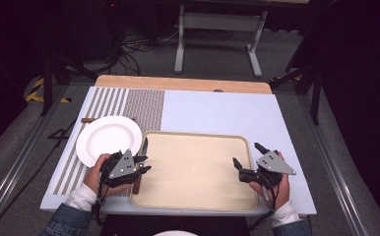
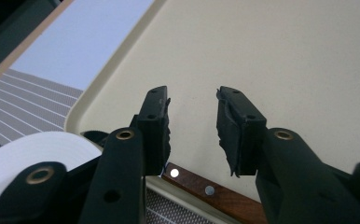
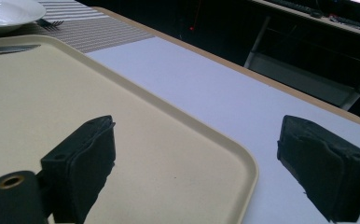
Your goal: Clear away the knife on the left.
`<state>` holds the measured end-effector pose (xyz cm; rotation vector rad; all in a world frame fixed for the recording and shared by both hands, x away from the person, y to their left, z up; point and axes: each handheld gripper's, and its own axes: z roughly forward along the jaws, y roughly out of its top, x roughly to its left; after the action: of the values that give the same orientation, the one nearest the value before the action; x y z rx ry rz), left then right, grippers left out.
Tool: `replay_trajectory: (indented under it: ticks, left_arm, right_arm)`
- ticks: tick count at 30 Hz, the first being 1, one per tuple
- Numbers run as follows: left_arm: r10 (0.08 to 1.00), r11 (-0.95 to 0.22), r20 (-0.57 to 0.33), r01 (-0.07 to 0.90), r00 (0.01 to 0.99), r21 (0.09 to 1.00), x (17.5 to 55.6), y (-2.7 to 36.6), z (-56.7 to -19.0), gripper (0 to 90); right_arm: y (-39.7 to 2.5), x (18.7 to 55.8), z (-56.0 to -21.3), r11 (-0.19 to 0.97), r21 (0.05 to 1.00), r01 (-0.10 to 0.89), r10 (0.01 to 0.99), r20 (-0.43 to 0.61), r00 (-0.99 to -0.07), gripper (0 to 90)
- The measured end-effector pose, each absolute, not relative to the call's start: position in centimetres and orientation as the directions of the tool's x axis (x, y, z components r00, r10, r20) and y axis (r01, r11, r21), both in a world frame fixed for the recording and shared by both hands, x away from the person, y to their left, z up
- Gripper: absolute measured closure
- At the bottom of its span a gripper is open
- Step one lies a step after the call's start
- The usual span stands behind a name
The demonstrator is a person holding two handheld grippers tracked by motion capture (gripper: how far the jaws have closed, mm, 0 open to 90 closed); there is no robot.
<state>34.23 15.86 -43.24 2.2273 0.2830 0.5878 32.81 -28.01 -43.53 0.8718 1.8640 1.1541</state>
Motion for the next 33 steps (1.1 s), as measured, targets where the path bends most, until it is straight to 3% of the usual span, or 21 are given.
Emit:
replay_trajectory:
  ticks: [18, 33]
  left_arm:
    - [0.467, -0.599, 0.369, -0.019, 0.803, 0.8, 33.6, 16.3, -42.3, 27.0]
    - [0.552, -0.511, 0.335, -0.009, 0.764, 0.86, 33.6, 19.2, -41.7, 14.2]
  right_arm:
    - [-27.7, 32.6, -43.5, 0.366, 0.921, 0.136, 0.826, -0.254, -0.503, 11.9]
    - [-27.1, 32.3, -43.4, 0.38, 0.917, 0.125, 0.809, -0.264, -0.526, 11.8]
